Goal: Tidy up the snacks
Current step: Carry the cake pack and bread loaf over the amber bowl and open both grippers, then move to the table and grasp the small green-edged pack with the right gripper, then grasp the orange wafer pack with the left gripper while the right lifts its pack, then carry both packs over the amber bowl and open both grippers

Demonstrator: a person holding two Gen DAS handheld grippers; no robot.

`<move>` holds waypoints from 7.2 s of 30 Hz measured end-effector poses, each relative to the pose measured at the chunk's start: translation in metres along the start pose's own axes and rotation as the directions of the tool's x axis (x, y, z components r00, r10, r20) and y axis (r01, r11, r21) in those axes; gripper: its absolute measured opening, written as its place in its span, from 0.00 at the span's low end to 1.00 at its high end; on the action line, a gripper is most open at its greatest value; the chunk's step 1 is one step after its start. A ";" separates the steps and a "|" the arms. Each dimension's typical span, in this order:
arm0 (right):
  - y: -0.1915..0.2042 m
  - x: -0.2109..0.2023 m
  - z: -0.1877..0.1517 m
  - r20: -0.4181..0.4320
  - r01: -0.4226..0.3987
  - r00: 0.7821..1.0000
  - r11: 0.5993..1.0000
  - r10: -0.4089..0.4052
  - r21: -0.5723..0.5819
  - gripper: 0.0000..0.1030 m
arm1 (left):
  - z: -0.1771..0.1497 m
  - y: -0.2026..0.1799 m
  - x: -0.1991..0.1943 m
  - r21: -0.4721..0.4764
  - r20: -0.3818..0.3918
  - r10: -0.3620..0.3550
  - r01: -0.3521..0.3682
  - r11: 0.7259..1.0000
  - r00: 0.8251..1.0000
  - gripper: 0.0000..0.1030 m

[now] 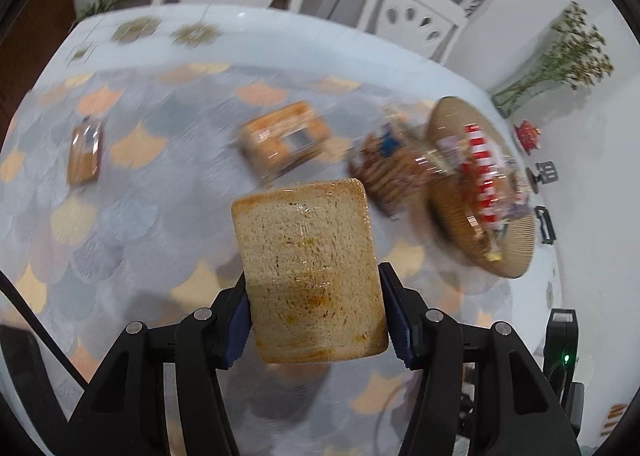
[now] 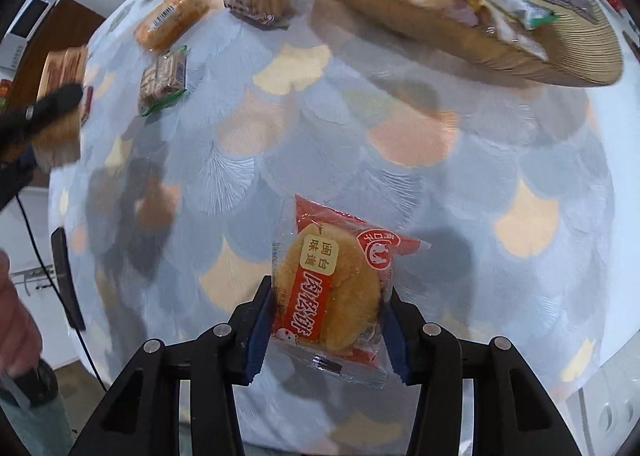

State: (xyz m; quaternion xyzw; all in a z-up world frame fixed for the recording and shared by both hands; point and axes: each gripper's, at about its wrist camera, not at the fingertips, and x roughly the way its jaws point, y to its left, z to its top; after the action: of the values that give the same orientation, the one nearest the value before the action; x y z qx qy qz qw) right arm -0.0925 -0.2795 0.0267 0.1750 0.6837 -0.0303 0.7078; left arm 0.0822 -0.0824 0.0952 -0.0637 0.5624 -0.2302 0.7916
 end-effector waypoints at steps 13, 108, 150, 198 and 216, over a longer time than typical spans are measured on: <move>-0.068 -0.116 0.019 0.223 -0.096 0.971 0.995 0.091 0.009 0.46 | 0.031 -0.123 -0.002 0.233 0.052 -0.085 0.070 0.970 0.995 0.53; 0.077 -0.061 0.089 0.146 -0.172 0.971 0.977 0.189 -0.123 0.55 | 0.016 0.116 -0.061 -0.254 0.120 0.149 -0.115 0.960 0.982 0.79; 0.172 0.065 0.164 0.125 0.076 0.991 0.980 -0.054 -0.182 0.52 | 0.067 0.185 0.042 -0.110 0.108 0.348 -0.336 0.935 0.931 0.74; 0.049 -0.022 0.003 0.111 0.049 0.993 0.987 -0.032 -0.153 0.41 | -0.010 0.039 -0.013 0.003 0.128 -0.061 0.061 0.998 0.990 0.30; -0.096 -0.154 0.086 0.372 -0.019 0.928 0.994 -0.021 0.104 0.41 | 0.031 -0.131 0.009 0.257 0.141 -0.155 0.115 0.960 0.978 0.30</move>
State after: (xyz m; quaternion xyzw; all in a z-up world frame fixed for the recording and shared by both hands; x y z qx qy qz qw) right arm -0.0472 -0.4242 0.1583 0.2029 0.5348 -0.0995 0.8142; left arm 0.0748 -0.2073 0.1463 -0.0212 0.4584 -0.3463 0.8182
